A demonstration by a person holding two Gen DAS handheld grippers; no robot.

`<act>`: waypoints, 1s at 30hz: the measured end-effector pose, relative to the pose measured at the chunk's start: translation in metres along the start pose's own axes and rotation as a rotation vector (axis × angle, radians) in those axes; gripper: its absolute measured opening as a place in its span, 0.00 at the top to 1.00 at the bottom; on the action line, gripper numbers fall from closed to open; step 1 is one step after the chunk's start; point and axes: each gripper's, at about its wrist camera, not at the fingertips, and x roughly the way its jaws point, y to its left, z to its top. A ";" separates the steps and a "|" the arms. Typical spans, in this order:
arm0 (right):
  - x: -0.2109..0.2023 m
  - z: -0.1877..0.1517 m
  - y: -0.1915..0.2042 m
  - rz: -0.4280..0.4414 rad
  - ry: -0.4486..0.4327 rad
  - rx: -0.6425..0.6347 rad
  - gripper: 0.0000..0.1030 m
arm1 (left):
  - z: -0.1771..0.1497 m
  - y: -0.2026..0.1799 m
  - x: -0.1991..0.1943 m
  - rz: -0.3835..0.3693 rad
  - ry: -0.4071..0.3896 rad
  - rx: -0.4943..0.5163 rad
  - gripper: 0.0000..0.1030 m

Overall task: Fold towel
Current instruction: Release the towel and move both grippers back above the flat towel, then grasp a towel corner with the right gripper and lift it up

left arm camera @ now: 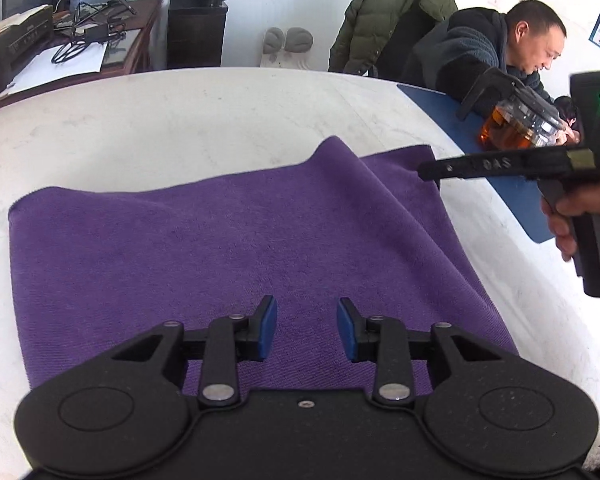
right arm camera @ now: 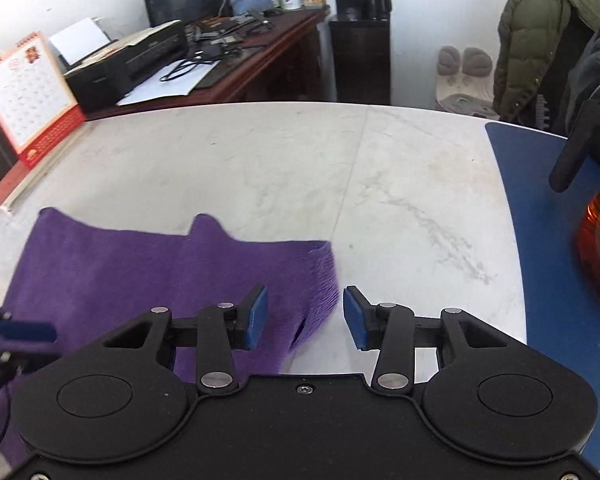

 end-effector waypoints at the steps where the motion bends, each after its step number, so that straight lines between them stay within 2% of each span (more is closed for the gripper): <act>1: 0.006 0.000 -0.001 -0.001 0.007 0.007 0.72 | -0.001 0.000 0.001 0.005 0.008 0.000 0.70; 6: 0.022 -0.007 -0.002 -0.004 0.026 0.017 0.93 | -0.004 0.005 0.006 0.013 0.027 -0.021 0.71; 8: 0.025 -0.004 0.000 -0.007 0.024 0.010 0.95 | -0.004 0.005 0.006 0.012 0.030 -0.016 0.71; 12: 0.016 0.005 -0.001 -0.033 -0.003 -0.021 0.95 | -0.005 0.006 0.005 0.011 0.032 -0.006 0.71; 20: -0.014 0.045 -0.022 -0.068 -0.095 -0.033 0.95 | -0.005 0.010 0.002 0.002 0.034 0.008 0.71; 23: -0.012 0.053 -0.028 -0.122 -0.094 -0.085 0.95 | -0.005 0.010 0.002 0.003 0.033 0.014 0.71; 26: -0.006 0.055 -0.036 -0.123 -0.080 -0.066 0.95 | -0.006 0.009 0.002 0.003 0.034 0.019 0.71; 28: -0.004 0.053 -0.040 -0.087 -0.060 -0.016 0.92 | -0.005 0.009 0.002 0.004 0.034 0.019 0.71; 29: -0.004 0.050 -0.041 -0.065 -0.069 0.009 0.82 | -0.006 0.009 0.002 0.004 0.034 0.019 0.71; 30: -0.005 0.045 -0.041 -0.044 -0.077 0.036 0.66 | -0.005 0.009 0.002 0.004 0.035 0.020 0.71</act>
